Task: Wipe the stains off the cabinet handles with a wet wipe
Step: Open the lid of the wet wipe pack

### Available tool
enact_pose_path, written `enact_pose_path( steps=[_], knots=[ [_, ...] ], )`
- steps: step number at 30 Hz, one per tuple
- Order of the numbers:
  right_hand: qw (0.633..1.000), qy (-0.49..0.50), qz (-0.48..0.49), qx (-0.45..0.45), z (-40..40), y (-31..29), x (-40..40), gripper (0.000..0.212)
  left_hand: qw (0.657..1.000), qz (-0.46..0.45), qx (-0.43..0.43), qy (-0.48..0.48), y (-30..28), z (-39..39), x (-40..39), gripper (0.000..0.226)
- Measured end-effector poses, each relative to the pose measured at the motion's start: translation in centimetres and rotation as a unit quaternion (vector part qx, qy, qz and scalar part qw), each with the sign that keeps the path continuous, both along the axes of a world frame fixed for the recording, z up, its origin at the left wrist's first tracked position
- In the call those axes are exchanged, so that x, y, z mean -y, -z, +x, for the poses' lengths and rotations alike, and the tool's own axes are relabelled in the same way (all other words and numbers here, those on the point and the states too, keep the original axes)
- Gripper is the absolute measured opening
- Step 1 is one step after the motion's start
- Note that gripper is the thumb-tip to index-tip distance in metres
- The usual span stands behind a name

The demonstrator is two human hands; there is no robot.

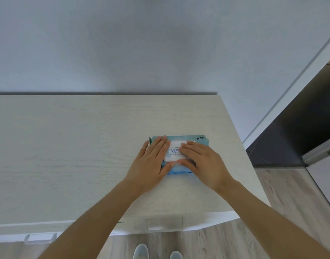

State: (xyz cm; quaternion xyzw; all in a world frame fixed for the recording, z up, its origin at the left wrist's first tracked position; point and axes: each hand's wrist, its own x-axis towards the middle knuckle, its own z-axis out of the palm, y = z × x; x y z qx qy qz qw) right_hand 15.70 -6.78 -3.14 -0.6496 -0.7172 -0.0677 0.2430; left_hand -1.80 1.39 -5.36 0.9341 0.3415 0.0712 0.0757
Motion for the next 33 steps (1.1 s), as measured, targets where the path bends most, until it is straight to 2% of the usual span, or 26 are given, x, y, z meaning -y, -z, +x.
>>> enact_pose_path(
  steps=[2, 4, 6, 8, 13, 16, 18, 21, 24, 27, 30, 33],
  knots=[
    [1.0, -0.014, 0.004, 0.023, 0.2, -0.3, -0.2, 0.032, 1.0, -0.001, 0.001, -0.011, 0.2, 0.0, 0.1, 0.078],
    [1.0, -0.017, -0.011, 0.009, 0.2, -0.8, -0.4, 0.026, 0.999, -0.012, 0.018, -0.026, 0.3, 0.2, 0.2, 0.073],
    [0.998, 0.003, -0.039, -0.043, 0.1, -1.7, -1.0, 0.018, 0.998, -0.031, 0.037, -0.039, 0.3, 0.3, 0.3, 0.074],
    [0.993, 0.034, -0.058, -0.096, 0.1, -2.5, -2.1, 0.019, 0.997, -0.046, 0.051, -0.045, 0.2, 0.3, 0.3, 0.078],
    [0.977, 0.135, 0.064, -0.152, -0.3, -2.9, -4.1, 0.019, 0.996, 0.021, 0.09, -0.013, -1.2, 0.4, -0.1, 0.08],
    [0.982, 0.11, 0.073, -0.132, -0.1, -2.0, -3.8, 0.027, 0.997, 0.022, 0.071, -0.021, -1.8, 0.9, -0.8, 0.076],
    [0.986, 0.089, 0.043, -0.131, 0.6, -1.4, -3.3, 0.034, 0.998, 0.003, 0.049, -0.038, -1.9, 1.4, -1.5, 0.082],
    [0.988, 0.061, -0.064, -0.126, 1.6, -0.1, -2.2, 0.045, 0.999, -0.01, 0.0, -0.041, -1.7, 2.0, -2.0, 0.092],
    [0.976, 0.059, -0.129, -0.168, 1.9, 0.8, -1.5, 0.048, 0.998, -0.052, -0.028, -0.034, -1.1, 2.2, -2.1, 0.1],
    [0.973, 0.071, -0.072, -0.207, 1.7, 0.7, -0.8, 0.039, 0.997, -0.073, -0.033, -0.023, -1.0, 2.0, -2.3, 0.105],
    [0.987, 0.061, 0.026, -0.148, 1.4, 0.6, 0.1, 0.022, 0.996, -0.083, -0.041, -0.012, -1.3, 2.0, -2.6, 0.105],
    [0.992, 0.072, 0.037, -0.098, 1.0, 0.9, 0.5, 0.021, 0.997, -0.061, -0.052, -0.016, -1.4, 2.0, -2.5, 0.102]
  ],
)
